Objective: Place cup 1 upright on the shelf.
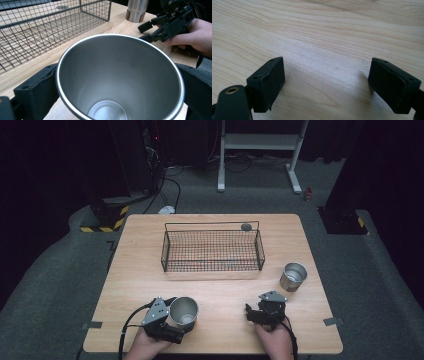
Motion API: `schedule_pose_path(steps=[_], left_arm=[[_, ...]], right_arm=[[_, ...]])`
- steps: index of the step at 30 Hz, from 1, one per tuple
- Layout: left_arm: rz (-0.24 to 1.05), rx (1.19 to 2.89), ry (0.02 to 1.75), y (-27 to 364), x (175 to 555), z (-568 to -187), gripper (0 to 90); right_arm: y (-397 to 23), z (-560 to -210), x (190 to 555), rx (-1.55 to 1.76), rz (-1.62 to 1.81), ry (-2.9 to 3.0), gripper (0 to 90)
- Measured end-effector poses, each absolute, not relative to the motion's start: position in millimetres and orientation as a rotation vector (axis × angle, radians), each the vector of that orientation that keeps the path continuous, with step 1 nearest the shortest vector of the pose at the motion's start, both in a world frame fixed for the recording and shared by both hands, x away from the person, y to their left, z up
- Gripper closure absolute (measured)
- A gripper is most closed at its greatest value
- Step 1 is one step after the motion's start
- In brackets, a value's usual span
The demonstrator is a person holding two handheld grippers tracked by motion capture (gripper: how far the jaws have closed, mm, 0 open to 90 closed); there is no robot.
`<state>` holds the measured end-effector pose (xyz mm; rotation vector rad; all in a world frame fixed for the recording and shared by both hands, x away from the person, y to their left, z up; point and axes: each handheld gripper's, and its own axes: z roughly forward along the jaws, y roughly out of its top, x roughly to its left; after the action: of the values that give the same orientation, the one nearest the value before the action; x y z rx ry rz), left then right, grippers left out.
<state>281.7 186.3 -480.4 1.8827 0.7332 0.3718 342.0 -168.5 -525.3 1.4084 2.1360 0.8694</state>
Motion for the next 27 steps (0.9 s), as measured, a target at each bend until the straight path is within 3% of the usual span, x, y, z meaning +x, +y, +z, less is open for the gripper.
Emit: schedule_pose_path(steps=[19, 27], left_arm=[[0.359, 1.878, 0.741, 188.7, 283.0, -488.3, 0.7], [0.381, 1.860, 0.711, 189.4, 280.4, -487.4, 11.0]], right_arm=[[-168.6, -525.4, 342.1, 1.403, 0.869, 2.137, 13.8], [-168.4, -525.3, 341.7, 1.408, 0.868, 2.136, 14.0]])
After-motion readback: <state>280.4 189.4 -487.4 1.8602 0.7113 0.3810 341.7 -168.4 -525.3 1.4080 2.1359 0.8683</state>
